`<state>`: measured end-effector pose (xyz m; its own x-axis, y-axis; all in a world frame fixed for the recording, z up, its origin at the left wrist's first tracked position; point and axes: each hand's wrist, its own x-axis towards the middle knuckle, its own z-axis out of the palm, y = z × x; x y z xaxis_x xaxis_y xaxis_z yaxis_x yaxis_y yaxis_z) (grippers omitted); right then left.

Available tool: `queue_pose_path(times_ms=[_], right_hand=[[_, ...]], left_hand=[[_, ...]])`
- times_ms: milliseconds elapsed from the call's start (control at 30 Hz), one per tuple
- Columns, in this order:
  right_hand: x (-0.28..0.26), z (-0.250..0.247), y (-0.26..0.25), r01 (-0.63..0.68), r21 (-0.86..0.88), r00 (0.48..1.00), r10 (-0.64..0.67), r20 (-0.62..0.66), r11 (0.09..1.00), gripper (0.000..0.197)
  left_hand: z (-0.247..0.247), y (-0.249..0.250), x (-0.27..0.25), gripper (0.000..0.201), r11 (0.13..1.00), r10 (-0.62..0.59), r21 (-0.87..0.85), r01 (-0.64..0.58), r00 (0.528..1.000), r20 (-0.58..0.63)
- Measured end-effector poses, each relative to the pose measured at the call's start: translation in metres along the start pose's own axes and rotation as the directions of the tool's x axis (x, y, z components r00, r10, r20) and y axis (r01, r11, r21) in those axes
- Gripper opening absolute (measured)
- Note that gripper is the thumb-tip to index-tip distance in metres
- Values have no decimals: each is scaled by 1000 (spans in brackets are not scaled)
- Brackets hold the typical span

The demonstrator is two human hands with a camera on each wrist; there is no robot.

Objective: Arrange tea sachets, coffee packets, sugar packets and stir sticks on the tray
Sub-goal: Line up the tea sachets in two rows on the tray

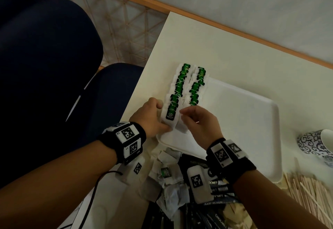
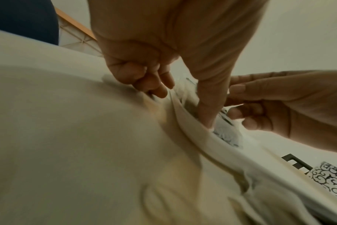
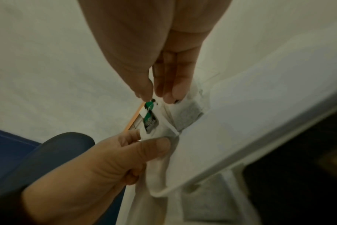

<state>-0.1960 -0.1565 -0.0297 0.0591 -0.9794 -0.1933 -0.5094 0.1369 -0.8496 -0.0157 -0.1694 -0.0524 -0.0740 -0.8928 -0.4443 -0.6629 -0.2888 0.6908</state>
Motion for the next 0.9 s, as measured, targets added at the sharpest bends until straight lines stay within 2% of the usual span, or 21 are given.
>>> queue_pose_path(times_ms=[67, 133, 200, 467, 567, 633, 800, 900], right_hand=[[-8, -5, 2, 62, -98, 992, -51, 112, 993, 25], [-14, -7, 7, 160, -271, 959, -84, 271, 949, 29], [-17, -7, 11, 196, -343, 934, -68, 352, 919, 29], [-19, -9, 8, 210, -359, 950, -103, 294, 909, 26], [-34, -16, 2, 228, -375, 935, -94, 343, 899, 25], [-48, -18, -2, 248, -410, 914, -72, 399, 878, 24], [-90, -10, 3, 320, -475, 890, -88, 447, 820, 27], [-114, -7, 7, 375, -487, 885, -149, 440, 789, 28]], left_hand=[[1, 2, -1, 74, 1000, 9, 14, -9, 1000, -1], [1, 4, -1, 69, 998, 13, 53, -13, 1000, -5], [1, 5, -1, 65, 998, 11, 67, -11, 1000, -4], [-1, 7, -4, 69, 998, 14, 54, -13, 1000, -19], [-6, 5, -14, 66, 996, 28, 90, -24, 999, -43], [-10, 4, -28, 55, 992, 68, 109, -62, 997, -46], [-11, -9, -83, 29, 960, 230, 136, -245, 966, 116], [-4, -25, -113, 23, 938, 250, 184, -292, 943, 220]])
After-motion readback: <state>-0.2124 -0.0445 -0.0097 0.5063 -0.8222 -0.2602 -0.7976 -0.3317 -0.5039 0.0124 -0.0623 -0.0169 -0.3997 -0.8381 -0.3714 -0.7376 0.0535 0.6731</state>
